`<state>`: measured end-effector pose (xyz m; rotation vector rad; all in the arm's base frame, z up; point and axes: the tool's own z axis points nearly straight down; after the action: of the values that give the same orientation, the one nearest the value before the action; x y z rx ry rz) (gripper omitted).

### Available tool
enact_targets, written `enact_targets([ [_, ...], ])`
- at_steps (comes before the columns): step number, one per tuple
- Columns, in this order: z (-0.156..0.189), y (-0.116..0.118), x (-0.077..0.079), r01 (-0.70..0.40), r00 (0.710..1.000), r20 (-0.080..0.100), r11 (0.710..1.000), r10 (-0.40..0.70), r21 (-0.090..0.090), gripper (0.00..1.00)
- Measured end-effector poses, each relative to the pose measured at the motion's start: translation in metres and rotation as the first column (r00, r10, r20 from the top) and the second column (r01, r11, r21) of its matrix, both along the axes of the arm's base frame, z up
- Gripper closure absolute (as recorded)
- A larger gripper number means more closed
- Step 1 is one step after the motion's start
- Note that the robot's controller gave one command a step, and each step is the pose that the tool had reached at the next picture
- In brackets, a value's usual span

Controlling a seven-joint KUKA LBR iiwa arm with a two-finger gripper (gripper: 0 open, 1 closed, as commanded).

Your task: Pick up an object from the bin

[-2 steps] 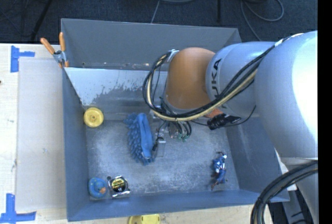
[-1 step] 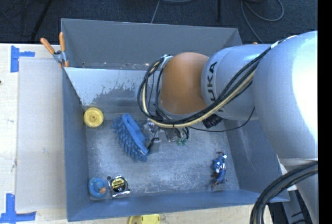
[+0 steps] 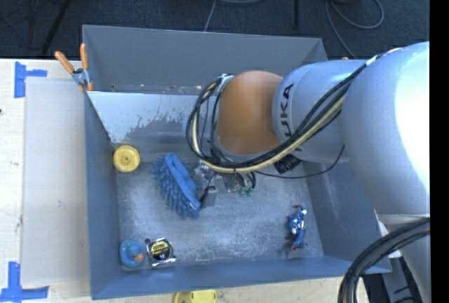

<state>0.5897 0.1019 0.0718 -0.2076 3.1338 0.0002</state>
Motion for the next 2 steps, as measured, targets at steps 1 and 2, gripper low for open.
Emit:
enact_targets([
  [1, 0.029, -0.017, -0.050, 0.001, 1.000, -0.006, 1.000, -0.001, 0.000, 1.00],
  [2, 0.038, 0.010, -0.017, -0.007, 1.000, -0.002, 1.000, 0.007, 0.000, 1.00],
])
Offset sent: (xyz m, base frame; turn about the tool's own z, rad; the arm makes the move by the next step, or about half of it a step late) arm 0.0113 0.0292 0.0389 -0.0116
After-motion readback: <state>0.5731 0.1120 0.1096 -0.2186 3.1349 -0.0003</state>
